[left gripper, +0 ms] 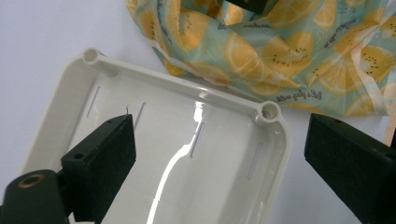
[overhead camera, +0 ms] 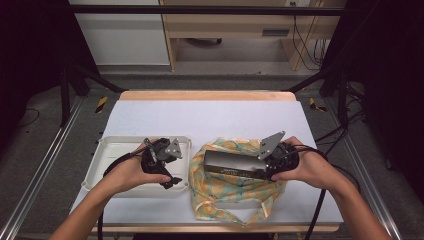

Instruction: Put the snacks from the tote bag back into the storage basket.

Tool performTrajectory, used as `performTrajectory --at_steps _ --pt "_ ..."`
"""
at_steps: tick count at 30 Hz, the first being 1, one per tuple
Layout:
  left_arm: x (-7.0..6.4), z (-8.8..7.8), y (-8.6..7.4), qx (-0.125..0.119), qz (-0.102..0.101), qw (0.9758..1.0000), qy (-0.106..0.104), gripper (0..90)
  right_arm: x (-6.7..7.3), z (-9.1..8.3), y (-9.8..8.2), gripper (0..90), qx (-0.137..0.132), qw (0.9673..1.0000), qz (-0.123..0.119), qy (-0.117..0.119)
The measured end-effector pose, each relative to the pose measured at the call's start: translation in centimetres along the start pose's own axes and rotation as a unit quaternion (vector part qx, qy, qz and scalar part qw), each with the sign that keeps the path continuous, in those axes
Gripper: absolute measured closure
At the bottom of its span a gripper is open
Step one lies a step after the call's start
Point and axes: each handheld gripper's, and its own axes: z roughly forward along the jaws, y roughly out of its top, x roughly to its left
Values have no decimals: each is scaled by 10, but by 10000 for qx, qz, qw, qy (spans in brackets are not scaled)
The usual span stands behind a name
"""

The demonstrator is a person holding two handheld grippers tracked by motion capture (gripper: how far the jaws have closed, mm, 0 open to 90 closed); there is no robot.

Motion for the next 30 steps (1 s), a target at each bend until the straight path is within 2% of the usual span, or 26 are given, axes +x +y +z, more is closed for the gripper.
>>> performTrajectory --at_steps 5,18,20,24,25,26,30 --pt "-1 -11 7 -20 234 9997 -15 85 1 -1 4 437 -2 10000 -48 38" --pt "1 -20 17 46 441 9989 -121 92 2 4 12 437 -99 9998 -115 100" --pt "1 -20 22 96 544 9982 -222 96 2 6 16 437 -83 9997 -154 157" --pt "-1 -17 29 225 694 9970 -275 113 4 8 21 437 -127 9995 -215 195" --pt "-3 -16 34 328 808 9957 -318 116 5 9 25 437 -123 9994 -230 216" --pt "-3 -16 34 328 808 9957 -318 117 5 9 25 437 -123 9994 -230 216" --pt "-9 -11 47 501 1036 9925 -410 143 9 12 34 437 -104 9990 -332 264"
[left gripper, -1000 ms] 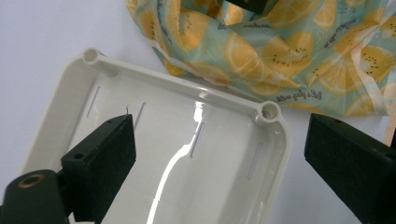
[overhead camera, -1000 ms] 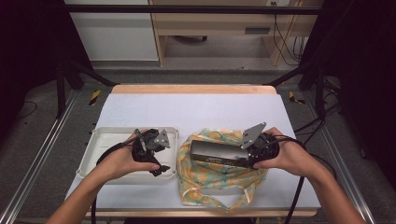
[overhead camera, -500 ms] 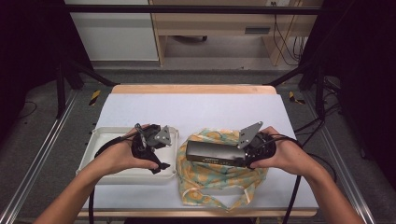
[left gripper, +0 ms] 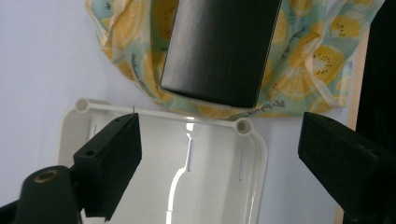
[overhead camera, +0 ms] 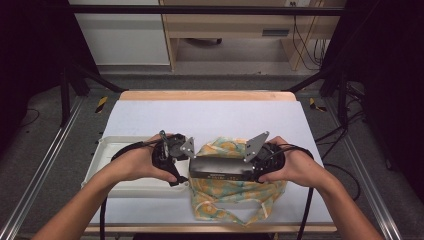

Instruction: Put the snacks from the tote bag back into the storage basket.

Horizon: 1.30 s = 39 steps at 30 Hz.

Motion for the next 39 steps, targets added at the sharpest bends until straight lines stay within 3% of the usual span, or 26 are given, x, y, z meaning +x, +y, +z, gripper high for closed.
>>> performTrajectory --at_steps 8,21,29,30,38,39 --pt "1 6 15 193 188 9996 -127 190 3 3 8 437 10 10000 -59 74" --pt "-3 15 30 441 586 9965 -398 288 8 1 16 437 3 9997 -190 157" --pt "-4 17 32 538 576 9954 -552 378 10 2 19 437 1 9996 -231 184" --pt "-4 18 31 547 546 9948 -664 386 10 2 20 437 5 9996 -237 181" --pt "-5 18 32 598 533 9944 -683 405 12 1 22 437 32 9994 -268 193" --pt "-5 17 33 619 601 9947 -563 401 12 1 22 437 24 9994 -283 195"
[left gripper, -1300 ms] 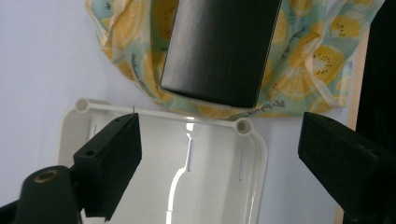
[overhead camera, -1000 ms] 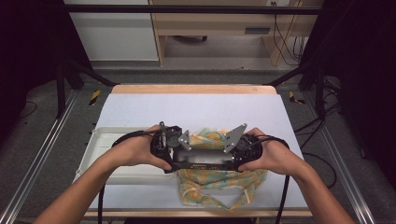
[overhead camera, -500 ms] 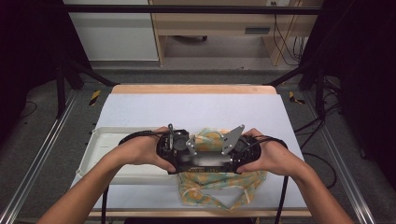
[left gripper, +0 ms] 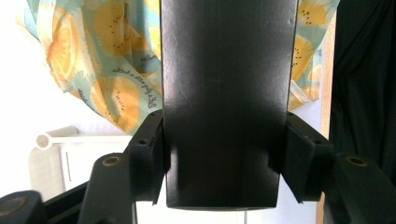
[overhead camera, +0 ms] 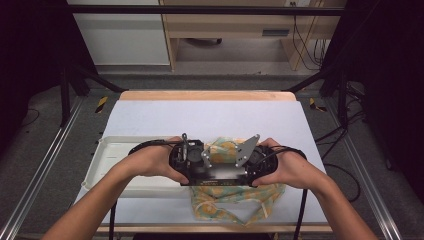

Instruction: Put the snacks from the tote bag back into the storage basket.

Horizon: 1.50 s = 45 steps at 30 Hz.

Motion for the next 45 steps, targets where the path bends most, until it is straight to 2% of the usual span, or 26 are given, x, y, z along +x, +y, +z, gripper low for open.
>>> performTrajectory --at_steps 1,2,7,8,17,25,26,27,28,30,32,34,35,36,37,38,42,43,44,45 --pt "0 0 0 0 0 10000 0 395 0 0 0 437 0 10000 0 0" --pt "-1 1 0 8 -13 9999 -127 391 0 0 1 437 -12 10000 -3 -5" --pt "-2 2 0 72 -7 9999 -144 393 1 0 1 437 -16 10000 -16 -11" --pt "-1 2 1 94 49 9999 -20 386 1 0 1 437 -18 10000 -8 -1" --pt "-1 6 1 161 37 9999 -25 422 2 2 2 437 -67 10000 6 18" --pt "-1 4 1 150 9 9999 64 432 2 3 2 428 -57 10000 37 -17" --pt "-1 3 0 134 31 9999 53 433 2 3 2 424 -62 10000 33 -19" --pt "-2 3 -1 90 -23 9999 -93 433 2 3 2 419 -86 9999 62 -1" --pt "-2 2 -2 81 -2 9999 -63 434 2 2 2 401 -105 9999 73 -2" --pt "-1 1 -4 81 -24 10000 -33 434 0 -1 2 294 -139 9997 206 -38" --pt "0 0 -5 56 -6 10000 -5 434 -2 -6 0 232 -229 9991 345 -46" --pt "0 -5 -9 -87 -50 9999 -59 434 -4 -13 -4 166 -387 9973 596 -171" --pt "0 -5 -9 -87 -50 9999 -59 434 -5 -16 -6 154 -507 9962 656 -251" --pt "0 -7 -10 -108 -48 9999 -38 434 -5 -16 -6 154 -507 9962 656 -251" --pt "2 -13 -11 -72 -70 9999 51 434 -5 -25 -11 126 -699 9932 838 -394" --pt "2 -15 -12 -71 -79 9999 83 433 -4 -29 -14 101 -768 9913 948 -491" --pt "7 -22 -18 -114 -151 9997 159 433 -1 -43 -27 79 -855 9833 1310 -924" --pt "7 -22 -18 -114 -151 9997 159 433 -1 -43 -27 79 -855 9833 1310 -924" --pt "9 -24 -22 -121 -161 9996 181 433 2 -46 -36 80 -899 9769 1588 -1109" --pt "9 -24 -24 -132 -186 9996 186 433 3 -47 -41 76 -936 9740 1694 -1179"
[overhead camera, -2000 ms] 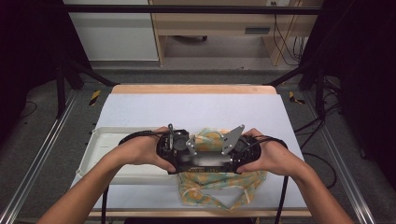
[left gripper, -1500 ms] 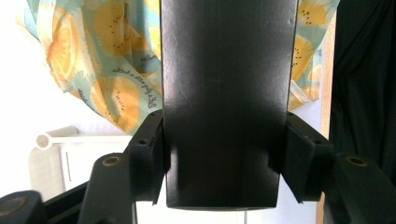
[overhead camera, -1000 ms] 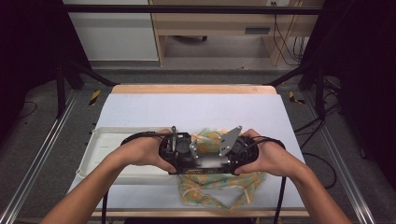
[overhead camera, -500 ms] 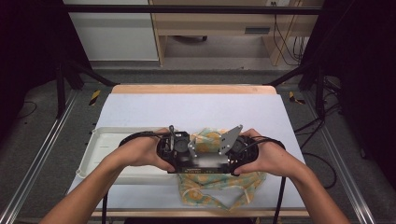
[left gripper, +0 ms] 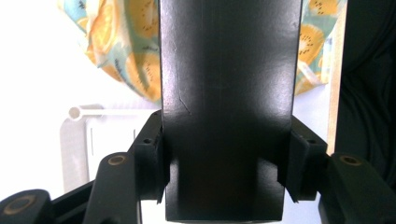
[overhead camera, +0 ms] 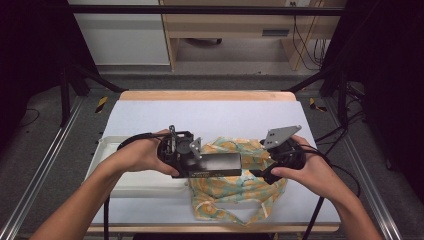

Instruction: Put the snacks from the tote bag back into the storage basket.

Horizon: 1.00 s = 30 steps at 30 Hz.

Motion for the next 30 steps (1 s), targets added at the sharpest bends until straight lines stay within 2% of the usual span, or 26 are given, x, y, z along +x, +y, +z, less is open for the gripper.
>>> performTrajectory --at_steps 5,10,12,13,14,15,17,19,20,23,24,25,29,30 --pt "3 -3 -10 14 -28 10000 64 433 1 -2 -24 87 -187 9979 512 -360" --pt "5 -6 -21 34 -116 9999 119 433 2 1 -43 102 -318 9923 1000 -654" --pt "5 -6 -23 26 -108 9999 128 433 2 2 -46 103 -358 9912 1067 -693" --pt "5 -7 -24 30 -116 9998 134 433 3 4 -52 104 -421 9896 1149 -762" --pt "5 -8 -25 22 -136 9998 136 433 3 4 -52 104 -421 9896 1149 -762" --pt "6 -9 -28 7 -155 9998 131 433 5 5 -56 104 -439 9881 1192 -862" --pt "6 -11 -30 -8 -173 9997 145 433 7 5 -59 102 -557 9858 1303 -904" --pt "6 -13 -32 -19 -184 9997 161 433 9 4 -63 102 -600 9829 1427 -996" --pt "6 -14 -33 -26 -142 9997 190 433 10 4 -66 101 -619 9810 1510 -1048" --pt "6 -18 -37 -28 -209 9995 243 432 12 3 -74 97 -756 9747 1739 -1184" --pt "6 -18 -37 -28 -209 9995 243 433 12 3 -74 97 -756 9747 1739 -1184" --pt "6 -21 -40 -45 -226 9994 277 433 13 4 -80 97 -780 9709 1860 -1291" --pt "6 -26 -45 -51 -215 9991 364 433 15 3 -91 98 -932 9614 2066 -1561" --pt "6 -26 -45 -51 -215 9991 364 433 15 3 -91 98 -932 9614 2066 -1561"
